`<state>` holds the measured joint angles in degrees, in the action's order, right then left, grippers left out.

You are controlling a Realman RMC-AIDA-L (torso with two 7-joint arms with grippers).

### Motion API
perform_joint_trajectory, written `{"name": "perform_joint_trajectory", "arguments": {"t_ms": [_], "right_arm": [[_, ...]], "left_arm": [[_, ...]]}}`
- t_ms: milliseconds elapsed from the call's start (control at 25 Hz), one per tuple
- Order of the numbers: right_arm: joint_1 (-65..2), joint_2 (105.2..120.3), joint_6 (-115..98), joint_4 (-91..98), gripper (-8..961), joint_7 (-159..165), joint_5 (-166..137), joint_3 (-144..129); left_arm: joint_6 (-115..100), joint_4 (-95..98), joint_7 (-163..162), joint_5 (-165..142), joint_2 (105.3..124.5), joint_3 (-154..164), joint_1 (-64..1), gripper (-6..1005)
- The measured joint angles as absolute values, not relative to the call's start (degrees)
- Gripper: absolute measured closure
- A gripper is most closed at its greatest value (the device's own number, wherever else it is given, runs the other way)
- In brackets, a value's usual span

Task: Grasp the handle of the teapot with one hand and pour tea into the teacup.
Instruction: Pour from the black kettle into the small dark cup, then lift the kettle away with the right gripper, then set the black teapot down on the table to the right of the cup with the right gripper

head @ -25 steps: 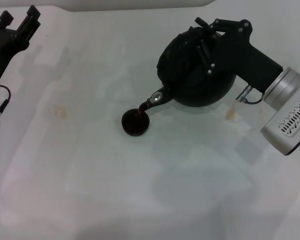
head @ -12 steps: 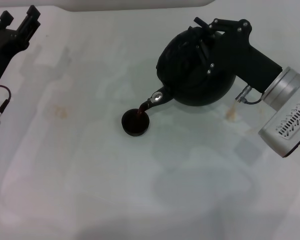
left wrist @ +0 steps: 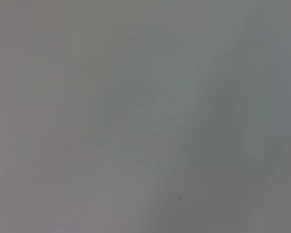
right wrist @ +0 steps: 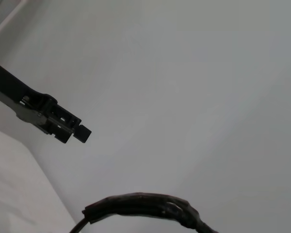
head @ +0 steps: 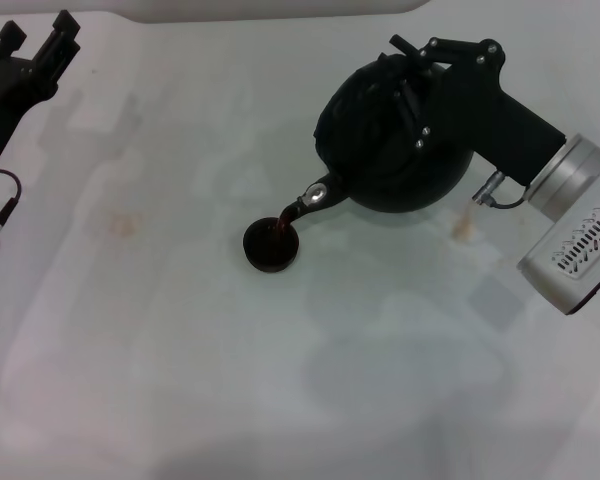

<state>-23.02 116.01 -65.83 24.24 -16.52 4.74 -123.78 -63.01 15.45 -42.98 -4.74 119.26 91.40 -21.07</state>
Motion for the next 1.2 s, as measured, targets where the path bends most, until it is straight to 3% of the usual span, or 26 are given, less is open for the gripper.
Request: {"name": "perform_joint_trajectory", "arguments": {"t_ms": [440,1200], "right_arm": [[-22.8,115.99,-66.11,24.29,837,-13.06,5.86,-123.85],[-21.77,115.45,-72.68,18.89,836,23.51,8.98,-122.13]], "left_arm": [[-62.93,15.47,-42.98,-4.74,119.26,91.4,-21.35,180],[-62.74,14.69,-42.78,-4.74,119.26,91.74,-21.62,180]]}}
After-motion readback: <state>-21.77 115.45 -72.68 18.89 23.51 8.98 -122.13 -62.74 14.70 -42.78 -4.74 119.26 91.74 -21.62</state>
